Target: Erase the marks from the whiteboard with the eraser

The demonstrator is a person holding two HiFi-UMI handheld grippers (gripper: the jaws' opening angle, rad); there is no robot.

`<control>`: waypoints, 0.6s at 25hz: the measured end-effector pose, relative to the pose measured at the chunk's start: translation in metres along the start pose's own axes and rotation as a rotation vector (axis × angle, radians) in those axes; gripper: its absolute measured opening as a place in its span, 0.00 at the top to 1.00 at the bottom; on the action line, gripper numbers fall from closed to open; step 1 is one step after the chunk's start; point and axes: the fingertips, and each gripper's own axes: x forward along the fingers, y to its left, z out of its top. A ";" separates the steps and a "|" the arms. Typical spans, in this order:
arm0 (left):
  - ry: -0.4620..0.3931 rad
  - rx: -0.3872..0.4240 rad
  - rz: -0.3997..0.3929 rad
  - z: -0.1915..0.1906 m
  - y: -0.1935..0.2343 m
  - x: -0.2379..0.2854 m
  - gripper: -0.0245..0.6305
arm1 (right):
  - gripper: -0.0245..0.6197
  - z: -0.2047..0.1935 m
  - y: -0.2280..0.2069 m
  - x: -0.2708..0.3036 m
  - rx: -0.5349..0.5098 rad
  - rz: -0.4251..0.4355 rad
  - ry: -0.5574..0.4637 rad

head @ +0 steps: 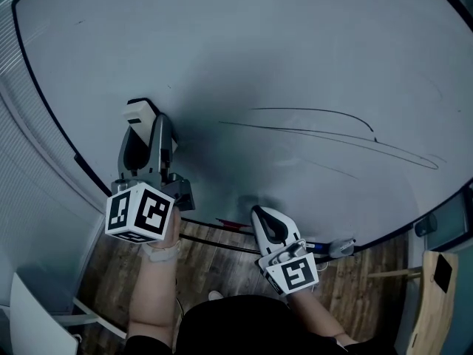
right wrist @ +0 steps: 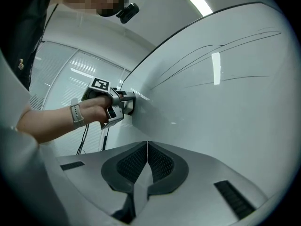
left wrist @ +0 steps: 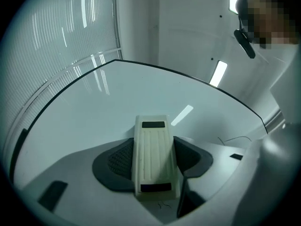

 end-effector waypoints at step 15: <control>-0.079 -0.033 0.001 -0.036 -0.183 -0.006 0.56 | 0.92 0.011 -0.098 -0.138 -0.005 -0.129 0.022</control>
